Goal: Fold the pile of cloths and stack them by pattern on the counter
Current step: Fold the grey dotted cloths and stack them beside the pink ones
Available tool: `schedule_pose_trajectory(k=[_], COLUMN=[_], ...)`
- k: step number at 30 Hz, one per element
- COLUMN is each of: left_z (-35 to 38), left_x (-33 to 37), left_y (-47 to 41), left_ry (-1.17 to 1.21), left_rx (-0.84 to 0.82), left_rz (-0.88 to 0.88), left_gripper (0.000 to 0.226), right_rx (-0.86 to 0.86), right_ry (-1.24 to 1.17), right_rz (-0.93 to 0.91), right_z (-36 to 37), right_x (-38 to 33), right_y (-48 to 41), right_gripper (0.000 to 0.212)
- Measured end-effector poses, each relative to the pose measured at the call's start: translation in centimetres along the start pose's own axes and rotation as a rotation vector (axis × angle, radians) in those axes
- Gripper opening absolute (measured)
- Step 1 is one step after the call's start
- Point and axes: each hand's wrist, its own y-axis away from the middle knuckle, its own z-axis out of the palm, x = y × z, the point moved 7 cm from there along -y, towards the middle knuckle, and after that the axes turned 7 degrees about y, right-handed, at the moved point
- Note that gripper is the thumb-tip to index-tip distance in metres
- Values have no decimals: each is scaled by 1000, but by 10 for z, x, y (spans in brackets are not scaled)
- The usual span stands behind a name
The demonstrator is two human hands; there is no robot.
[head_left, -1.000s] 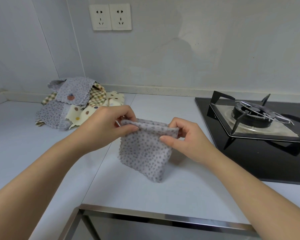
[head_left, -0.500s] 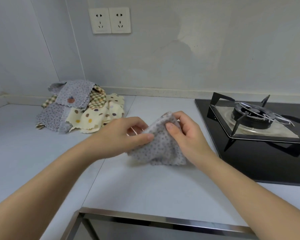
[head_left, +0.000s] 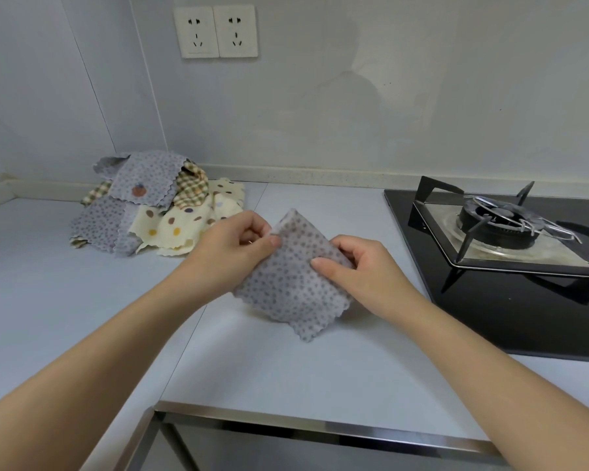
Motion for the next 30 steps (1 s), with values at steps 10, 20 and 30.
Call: schedule_pose_trajectory(k=[10, 20, 30], left_z=[0, 25, 13], left_x=[3, 7, -8], left_y=[1, 10, 6], left_ry=[139, -148, -58], left_rx=[25, -157, -172], left_rz=[52, 81, 67], left_gripper=[18, 8, 33], right_rx=[94, 172, 127], right_ry=[-24, -134, -314], right_rz=[-20, -174, 4], right_z=[-7, -17, -27], right_x=[-3, -19, 7], right_y=[-3, -1, -8], right_gripper=[23, 42, 14])
